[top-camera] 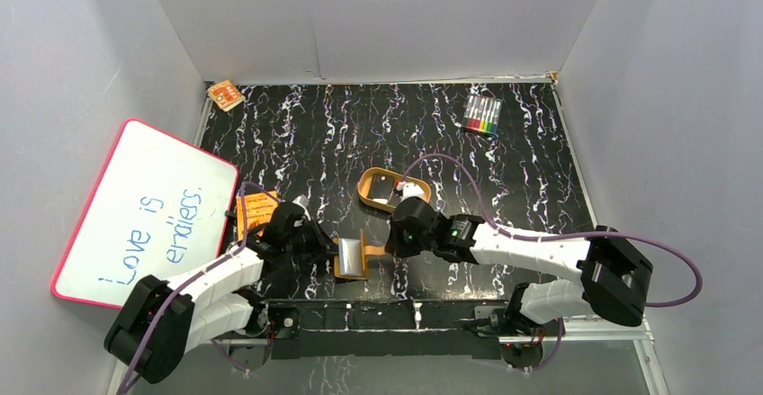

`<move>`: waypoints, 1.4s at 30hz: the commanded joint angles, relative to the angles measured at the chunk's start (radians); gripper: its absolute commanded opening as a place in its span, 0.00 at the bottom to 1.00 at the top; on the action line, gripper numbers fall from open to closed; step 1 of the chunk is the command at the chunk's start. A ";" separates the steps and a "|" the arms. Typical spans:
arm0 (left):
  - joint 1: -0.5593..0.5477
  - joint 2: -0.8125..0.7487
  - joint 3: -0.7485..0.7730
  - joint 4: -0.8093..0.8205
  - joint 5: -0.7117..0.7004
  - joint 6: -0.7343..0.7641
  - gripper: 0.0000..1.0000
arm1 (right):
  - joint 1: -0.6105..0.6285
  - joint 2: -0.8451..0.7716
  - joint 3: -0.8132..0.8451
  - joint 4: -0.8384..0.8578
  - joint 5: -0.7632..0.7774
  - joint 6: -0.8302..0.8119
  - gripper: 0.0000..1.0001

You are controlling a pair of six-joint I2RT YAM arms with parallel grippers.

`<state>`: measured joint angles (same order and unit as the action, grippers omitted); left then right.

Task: Put the credit cards into the card holder
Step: Open the card holder at the center of the board, then turn over the card slot in the card holder.

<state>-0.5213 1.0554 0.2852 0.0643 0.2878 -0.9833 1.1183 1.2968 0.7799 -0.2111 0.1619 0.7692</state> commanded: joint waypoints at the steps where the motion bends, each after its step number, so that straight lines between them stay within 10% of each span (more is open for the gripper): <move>1: -0.006 -0.042 -0.031 -0.054 -0.031 -0.009 0.00 | -0.005 -0.047 -0.071 -0.034 0.090 0.115 0.00; 7: -0.006 -0.098 -0.006 -0.150 -0.059 -0.012 0.00 | -0.015 -0.060 -0.091 -0.206 0.172 0.201 0.05; 11: -0.006 -0.129 0.061 -0.249 -0.083 0.005 0.00 | -0.017 -0.141 -0.088 -0.230 0.171 0.147 0.52; 14: -0.006 -0.150 0.108 -0.325 -0.117 0.015 0.00 | -0.018 -0.236 -0.076 -0.173 0.120 0.054 0.68; 27: -0.010 -0.112 0.223 -0.422 -0.172 -0.036 0.00 | -0.016 0.011 0.110 0.200 -0.294 -0.042 0.71; 42: -0.016 -0.084 0.249 -0.386 -0.113 -0.061 0.00 | -0.016 0.315 0.218 0.237 -0.217 0.035 0.75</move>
<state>-0.5323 0.9646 0.5144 -0.3321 0.1276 -1.0313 1.1053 1.5745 0.9215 -0.0002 -0.0826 0.7856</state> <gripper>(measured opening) 0.022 0.747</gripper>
